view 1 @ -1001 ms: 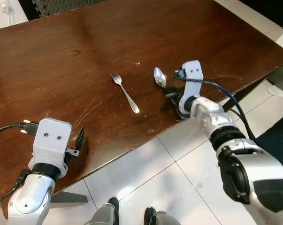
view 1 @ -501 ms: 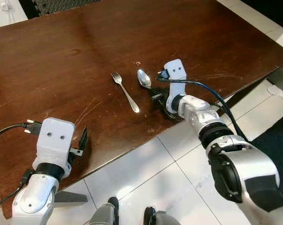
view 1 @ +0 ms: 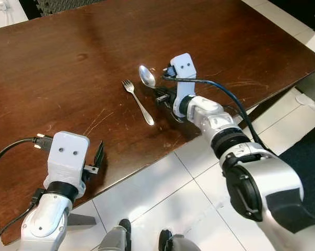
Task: Setting the table
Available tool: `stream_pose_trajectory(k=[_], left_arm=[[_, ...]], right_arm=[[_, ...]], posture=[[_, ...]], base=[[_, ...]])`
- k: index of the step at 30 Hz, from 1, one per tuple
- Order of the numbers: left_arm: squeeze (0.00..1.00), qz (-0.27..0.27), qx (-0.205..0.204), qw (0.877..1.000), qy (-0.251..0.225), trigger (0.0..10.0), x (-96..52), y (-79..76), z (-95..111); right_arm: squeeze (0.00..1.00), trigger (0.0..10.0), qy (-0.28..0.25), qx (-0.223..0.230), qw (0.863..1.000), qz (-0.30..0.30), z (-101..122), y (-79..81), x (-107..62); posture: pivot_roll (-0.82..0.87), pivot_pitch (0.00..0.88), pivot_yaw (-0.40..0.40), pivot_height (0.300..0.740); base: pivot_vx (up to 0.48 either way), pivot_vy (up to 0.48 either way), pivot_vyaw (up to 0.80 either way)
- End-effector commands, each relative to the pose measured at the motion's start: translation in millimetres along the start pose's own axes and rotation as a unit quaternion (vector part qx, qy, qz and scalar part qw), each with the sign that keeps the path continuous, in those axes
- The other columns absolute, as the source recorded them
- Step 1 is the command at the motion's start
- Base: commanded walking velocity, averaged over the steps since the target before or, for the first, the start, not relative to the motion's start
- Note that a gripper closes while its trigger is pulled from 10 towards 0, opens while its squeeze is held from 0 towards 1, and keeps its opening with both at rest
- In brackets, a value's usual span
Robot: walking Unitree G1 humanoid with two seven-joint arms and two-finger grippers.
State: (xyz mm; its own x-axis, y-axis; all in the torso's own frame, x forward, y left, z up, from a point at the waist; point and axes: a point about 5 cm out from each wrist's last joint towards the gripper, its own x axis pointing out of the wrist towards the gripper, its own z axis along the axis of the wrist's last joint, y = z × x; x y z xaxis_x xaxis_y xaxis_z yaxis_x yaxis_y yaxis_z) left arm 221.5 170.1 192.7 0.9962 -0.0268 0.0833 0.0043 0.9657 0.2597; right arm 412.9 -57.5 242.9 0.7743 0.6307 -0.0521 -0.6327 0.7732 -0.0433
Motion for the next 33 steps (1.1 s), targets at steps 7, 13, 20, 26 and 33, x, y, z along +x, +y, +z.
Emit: stream_pose_trajectory(k=[7, 13, 20, 26, 33], left_arm=[[0.0, 0.005, 0.002, 1.0, 0.022, 10.0, -2.4, -0.8, -8.2], [0.0, 0.006, 0.003, 1.0, 0.024, 10.0, -4.0, 0.0, -8.0], [0.0, 0.004, 0.008, 1.0, 0.023, 10.0, -4.6, 2.2, -5.3], [0.0, 0.008, 0.014, 1.0, 0.026, 10.0, -8.0, 5.7, -4.6], [0.0, 0.01, 0.013, 1.0, 0.027, 10.0, -8.3, 5.0, -4.7]], right_arm=[[0.0, 10.0, 0.02, -0.001, 1.0, -0.014, -7.1, -3.0, -1.4], [0.0, 10.0, 0.039, -0.004, 0.998, -0.043, -14.1, -7.0, -3.1], [0.0, 10.0, 0.01, 0.004, 0.997, -0.072, -3.3, -8.4, -1.0], [0.04, 10.0, 0.001, 0.0, 0.998, -0.068, 1.4, -5.3, 1.2], [1.0, 10.0, 0.006, -0.007, 0.998, -0.064, 0.3, -4.0, 1.7]], posture=[[0.12, 0.306, 0.01, 0.74], [0.12, 0.316, 0.016, 0.74], [0.15, 0.328, 0.026, 0.74], [0.17, 0.337, 0.031, 0.74], [0.17, 0.334, 0.021, 0.74]], base=[[0.0, 0.0, 0.0], [0.0, 0.0, 0.0], [0.0, 0.0, 0.0], [0.0, 0.0, 0.0], [0.0, 0.0, 0.0]])
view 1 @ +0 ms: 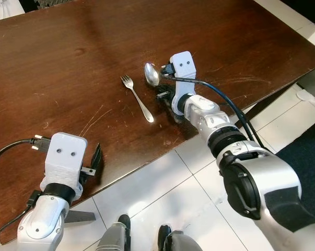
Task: Setting the table
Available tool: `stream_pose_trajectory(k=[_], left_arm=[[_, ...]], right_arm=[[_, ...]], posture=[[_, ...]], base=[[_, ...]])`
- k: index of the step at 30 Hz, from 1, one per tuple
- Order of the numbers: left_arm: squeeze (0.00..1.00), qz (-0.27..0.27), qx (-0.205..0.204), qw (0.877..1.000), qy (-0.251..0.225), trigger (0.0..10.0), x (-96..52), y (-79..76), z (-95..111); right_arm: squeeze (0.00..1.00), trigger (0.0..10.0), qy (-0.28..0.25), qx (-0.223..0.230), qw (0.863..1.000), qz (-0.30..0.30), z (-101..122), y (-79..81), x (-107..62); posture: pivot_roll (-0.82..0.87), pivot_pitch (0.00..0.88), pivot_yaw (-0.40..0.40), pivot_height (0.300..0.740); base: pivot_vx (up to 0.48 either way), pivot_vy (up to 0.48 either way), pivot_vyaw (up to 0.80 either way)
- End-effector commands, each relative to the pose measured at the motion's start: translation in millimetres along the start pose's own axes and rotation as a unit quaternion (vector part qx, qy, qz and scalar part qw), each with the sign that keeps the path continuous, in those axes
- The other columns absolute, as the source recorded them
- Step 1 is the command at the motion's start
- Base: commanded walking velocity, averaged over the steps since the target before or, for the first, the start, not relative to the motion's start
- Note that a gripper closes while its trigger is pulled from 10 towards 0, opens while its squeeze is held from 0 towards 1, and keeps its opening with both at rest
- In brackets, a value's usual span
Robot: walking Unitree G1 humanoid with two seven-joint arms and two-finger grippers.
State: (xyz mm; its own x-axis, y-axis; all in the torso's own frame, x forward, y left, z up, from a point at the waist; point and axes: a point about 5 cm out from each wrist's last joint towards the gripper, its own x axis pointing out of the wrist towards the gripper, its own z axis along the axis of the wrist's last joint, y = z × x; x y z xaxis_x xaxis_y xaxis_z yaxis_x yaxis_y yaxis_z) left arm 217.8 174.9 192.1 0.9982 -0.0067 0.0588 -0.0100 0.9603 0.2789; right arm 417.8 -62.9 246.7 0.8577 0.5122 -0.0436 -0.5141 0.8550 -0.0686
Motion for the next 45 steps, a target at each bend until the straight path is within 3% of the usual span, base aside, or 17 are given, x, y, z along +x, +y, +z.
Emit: stream_pose_trajectory(k=[1, 6, 7, 14, 16, 21, 25, 28, 35, 38, 45], left_arm=[[0.0, 0.003, 0.001, 1.0, 0.012, 10.0, -3.7, -0.2, -3.4], [0.0, 0.002, -0.001, 1.0, 0.011, 10.0, -1.8, -1.8, -3.2], [0.0, 0.002, -0.002, 1.0, 0.01, 10.0, -1.1, -2.5, -3.2], [0.0, -0.001, -0.006, 1.0, 0.004, 10.0, 4.5, -4.6, -3.4], [0.0, -0.001, -0.006, 1.0, 0.004, 10.0, 4.5, -4.6, -3.4], [0.0, -0.008, -0.01, 1.0, -0.007, 10.0, 13.1, -8.2, -2.5], [0.0, -0.015, -0.012, 1.0, -0.014, 10.0, 18.3, -11.0, -1.8], [0.0, -0.022, -0.016, 0.999, -0.028, 10.0, 27.6, -13.1, 1.1], [0.0, -0.012, -0.024, 0.998, -0.052, 10.0, 40.0, -14.0, 8.0], [0.0, 0.004, -0.04, 0.996, -0.074, 10.0, 48.2, -16.1, 14.7], [0.0, 0.0, -0.065, 0.995, -0.078, 10.0, 50.2, -28.9, 11.5]], right_arm=[[1.0, 10.0, 0.005, 0.002, 1.0, 0.009, -2.9, 3.1, 0.7], [1.0, 10.0, -0.004, -0.006, 1.0, 0.004, 1.0, -2.7, -1.2], [0.0, 10.0, -0.011, -0.008, 1.0, 0.0, 4.0, -6.1, -2.3], [0.0, 10.0, -0.084, -0.017, 0.996, -0.028, 34.6, -25.5, -9.8], [0.0, 10.0, -0.084, -0.017, 0.996, -0.028, 34.6, -25.5, -9.8], [0.0, 10.0, -0.212, -0.011, 0.974, -0.079, 75.0, -44.7, -26.5], [0.0, 10.0, -0.263, -0.006, 0.959, -0.104, 80.7, -48.0, -37.5], [0.0, 10.0, -0.296, 0.014, 0.946, -0.132, 68.2, -44.2, -52.1], [0.0, 10.0, -0.286, 0.031, 0.949, -0.132, 40.0, -29.5, -51.8], [0.0, 10.0, -0.273, 0.012, 0.953, -0.129, 27.1, -18.9, -52.0], [0.0, 10.0, -0.228, -0.019, 0.956, -0.185, -8.3, -13.1, -75.1]], posture=[[0.17, 0.332, 0.021, 0.74], [0.16, 0.325, 0.02, 0.74], [0.15, 0.316, 0.02, 0.74], [0.14, 0.285, 0.027, 0.74], [0.14, 0.285, 0.027, 0.74], [0.12, 0.238, 0.039, 0.74], [0.12, 0.19, 0.054, 0.74], [0.11, 0.156, 0.052, 0.74], [0.12, 0.106, 0.018, 0.74], [0.11, 0.083, -0.006, 0.74], [0.09, 0.071, -0.015, 0.74]], base=[[0.0, 0.0, 0.0], [0.0, 0.0, 0.0], [0.0, 0.0, 0.0], [0.0, 0.0, 0.0], [0.0, 0.0, 0.0], [0.0, 0.0, 0.0], [0.0, 0.0, 0.0], [0.0, 0.0, 0.0], [0.0, 0.0, 0.0], [0.0, 0.0, 0.0], [0.0, 0.0, 0.0]])
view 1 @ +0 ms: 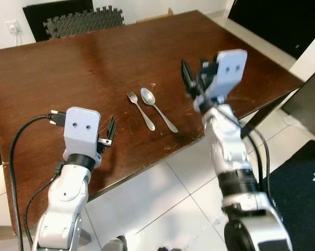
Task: Setting the table
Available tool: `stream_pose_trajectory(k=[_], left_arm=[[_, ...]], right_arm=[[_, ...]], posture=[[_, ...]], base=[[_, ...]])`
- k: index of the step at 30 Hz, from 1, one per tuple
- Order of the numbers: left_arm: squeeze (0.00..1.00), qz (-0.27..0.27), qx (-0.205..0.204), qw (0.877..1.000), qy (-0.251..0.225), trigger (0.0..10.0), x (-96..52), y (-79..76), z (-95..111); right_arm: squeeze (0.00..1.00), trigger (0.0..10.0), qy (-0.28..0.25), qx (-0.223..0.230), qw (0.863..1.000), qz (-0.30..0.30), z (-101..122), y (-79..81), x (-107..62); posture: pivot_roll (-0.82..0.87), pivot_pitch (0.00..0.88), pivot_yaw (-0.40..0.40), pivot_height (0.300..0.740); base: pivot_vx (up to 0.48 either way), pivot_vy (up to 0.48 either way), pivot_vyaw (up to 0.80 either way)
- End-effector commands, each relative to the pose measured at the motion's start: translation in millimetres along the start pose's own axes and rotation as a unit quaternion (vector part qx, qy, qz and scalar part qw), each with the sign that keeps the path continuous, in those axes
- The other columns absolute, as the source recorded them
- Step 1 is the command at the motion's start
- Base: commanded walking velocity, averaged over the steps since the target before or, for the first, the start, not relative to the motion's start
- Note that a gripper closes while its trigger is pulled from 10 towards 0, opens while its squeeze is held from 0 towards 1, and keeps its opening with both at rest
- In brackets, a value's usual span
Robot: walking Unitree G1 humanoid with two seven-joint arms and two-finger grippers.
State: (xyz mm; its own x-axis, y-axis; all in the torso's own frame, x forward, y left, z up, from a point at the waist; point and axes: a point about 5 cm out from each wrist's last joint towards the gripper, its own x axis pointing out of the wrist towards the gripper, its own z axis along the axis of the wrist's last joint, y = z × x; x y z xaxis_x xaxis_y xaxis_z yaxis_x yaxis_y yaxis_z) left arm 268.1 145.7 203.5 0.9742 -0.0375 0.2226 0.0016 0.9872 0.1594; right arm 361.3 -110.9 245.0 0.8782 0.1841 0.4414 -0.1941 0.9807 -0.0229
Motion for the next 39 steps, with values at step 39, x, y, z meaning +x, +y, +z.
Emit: stream_pose_trajectory(k=[39], left_arm=[[0.0, -0.068, -0.001, 0.997, 0.023, 10.0, 11.2, -14.8, -22.9]], right_arm=[[0.0, 10.0, 0.091, -0.089, 0.98, -0.155, -8.8, -40.0, -92.9]], posture=[[-0.05, 0.039, 0.068, 0.74]], base=[[0.0, 0.0, 0.0]])
